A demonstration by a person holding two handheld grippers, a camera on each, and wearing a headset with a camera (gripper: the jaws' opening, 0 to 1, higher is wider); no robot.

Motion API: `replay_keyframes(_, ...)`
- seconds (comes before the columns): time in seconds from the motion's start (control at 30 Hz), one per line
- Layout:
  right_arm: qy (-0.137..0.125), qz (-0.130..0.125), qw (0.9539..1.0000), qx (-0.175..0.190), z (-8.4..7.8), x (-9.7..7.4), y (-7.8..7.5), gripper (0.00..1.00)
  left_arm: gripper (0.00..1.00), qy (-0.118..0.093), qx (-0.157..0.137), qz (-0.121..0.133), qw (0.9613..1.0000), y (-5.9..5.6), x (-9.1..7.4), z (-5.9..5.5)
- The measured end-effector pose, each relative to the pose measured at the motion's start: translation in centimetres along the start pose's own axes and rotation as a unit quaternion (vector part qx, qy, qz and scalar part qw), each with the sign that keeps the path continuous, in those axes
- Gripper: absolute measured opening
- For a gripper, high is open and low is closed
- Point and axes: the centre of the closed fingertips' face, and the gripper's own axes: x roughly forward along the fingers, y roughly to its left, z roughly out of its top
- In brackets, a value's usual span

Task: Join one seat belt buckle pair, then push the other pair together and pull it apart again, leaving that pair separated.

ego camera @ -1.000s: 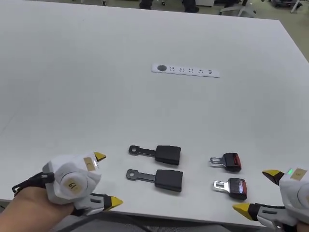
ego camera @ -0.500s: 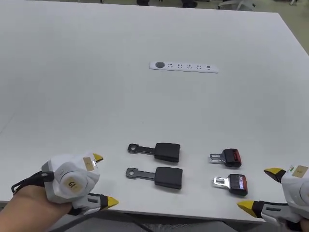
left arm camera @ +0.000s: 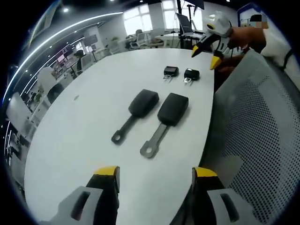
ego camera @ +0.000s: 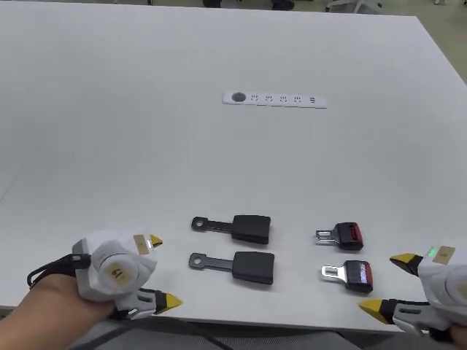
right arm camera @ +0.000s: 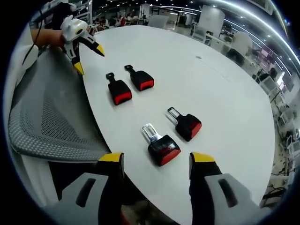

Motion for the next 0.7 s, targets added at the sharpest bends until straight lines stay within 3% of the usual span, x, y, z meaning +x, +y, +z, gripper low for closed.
replay_keyframes(0.1,0.006,0.008,0.9999,-0.010,0.2,0.4,-0.1,0.52,0.61,0.014,0.031,-0.014,0.9993,-0.3,1.0,0.0)
replay_keyframes(0.2,0.015,0.018,0.9991,-0.036,-0.1,1.1,-0.1,0.51,0.58,0.012,0.052,-0.020,0.9984,-0.3,1.6,0.6)
replay_keyframes(0.4,0.029,0.035,0.9968,-0.066,0.0,2.6,-0.4,0.49,0.53,0.001,0.084,-0.038,0.9957,0.2,3.3,3.0)
replay_keyframes(0.5,0.032,0.042,0.9954,-0.080,0.4,3.2,-0.3,0.48,0.44,0.010,0.094,-0.049,0.9943,0.3,4.2,3.6)
replay_keyframes(0.7,0.040,0.055,0.9929,-0.098,0.7,4.3,-0.6,0.44,0.43,0.017,0.124,-0.070,0.9897,0.5,6.1,5.0)
